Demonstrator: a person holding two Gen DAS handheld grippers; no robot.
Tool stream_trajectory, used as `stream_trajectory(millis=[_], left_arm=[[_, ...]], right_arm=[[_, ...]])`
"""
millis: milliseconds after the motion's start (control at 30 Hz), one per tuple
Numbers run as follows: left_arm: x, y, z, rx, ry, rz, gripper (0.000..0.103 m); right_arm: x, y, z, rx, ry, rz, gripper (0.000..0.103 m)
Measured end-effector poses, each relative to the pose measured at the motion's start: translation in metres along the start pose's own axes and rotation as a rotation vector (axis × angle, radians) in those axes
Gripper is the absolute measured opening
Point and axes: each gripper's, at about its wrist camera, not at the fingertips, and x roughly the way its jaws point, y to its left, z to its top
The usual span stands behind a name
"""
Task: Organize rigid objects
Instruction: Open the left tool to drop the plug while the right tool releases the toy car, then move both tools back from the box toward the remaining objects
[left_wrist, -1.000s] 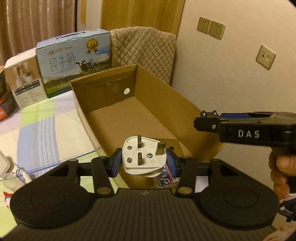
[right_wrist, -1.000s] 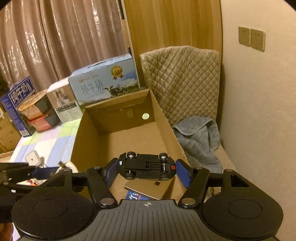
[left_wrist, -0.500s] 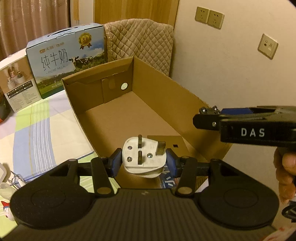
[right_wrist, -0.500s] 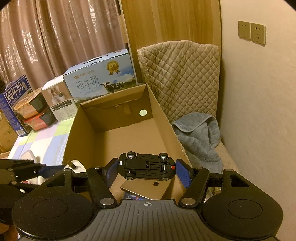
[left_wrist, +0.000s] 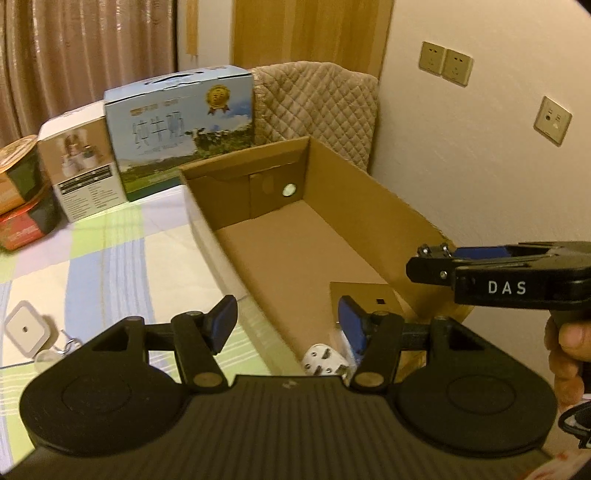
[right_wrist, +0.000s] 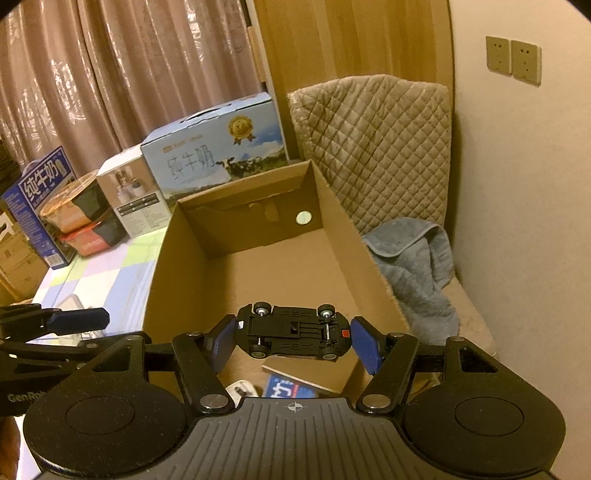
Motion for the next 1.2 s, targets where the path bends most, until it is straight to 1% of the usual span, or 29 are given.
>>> stream_trajectory(millis=[333,467,500,567,633,900,1067,1200], left_arm=[[-0.011,0.019,-0.009,-0.045,0.001,0.011,0.055],[-0.012,0.023,-0.010,-0.052,0.001,0.014,0.056],[-0.013,0.023,-0.011,-0.052,0.000,0.016,0.058],[-0.015,0.025,-0.012,-0.058,-0.004,0.019,0.062],[-0.019,0.028,-0.014,-0.068,-0.007,0.022,0.065],[-0.040,0.043,-0.025,-0.118,-0.018,0.046,0.068],[-0.062,0.051,-0.037,-0.150,-0.031,0.067,0.070],[-0.083,0.059,-0.048,-0.171,-0.048,0.086,0.070]], right_arm=[[0.011,0.006,-0.007,0.003,0.038,0.015,0.063],[0.012,0.006,-0.007,0.021,0.024,0.027,0.063],[0.012,0.005,-0.007,0.027,0.022,0.032,0.064],[0.011,0.004,-0.005,0.046,0.015,0.025,0.071],[0.005,0.001,-0.003,0.061,-0.012,0.036,0.074],[-0.017,0.004,0.000,0.079,-0.061,0.026,0.075],[-0.034,0.019,-0.004,0.076,-0.062,0.039,0.075],[-0.049,0.041,-0.011,0.045,-0.073,0.040,0.075]])
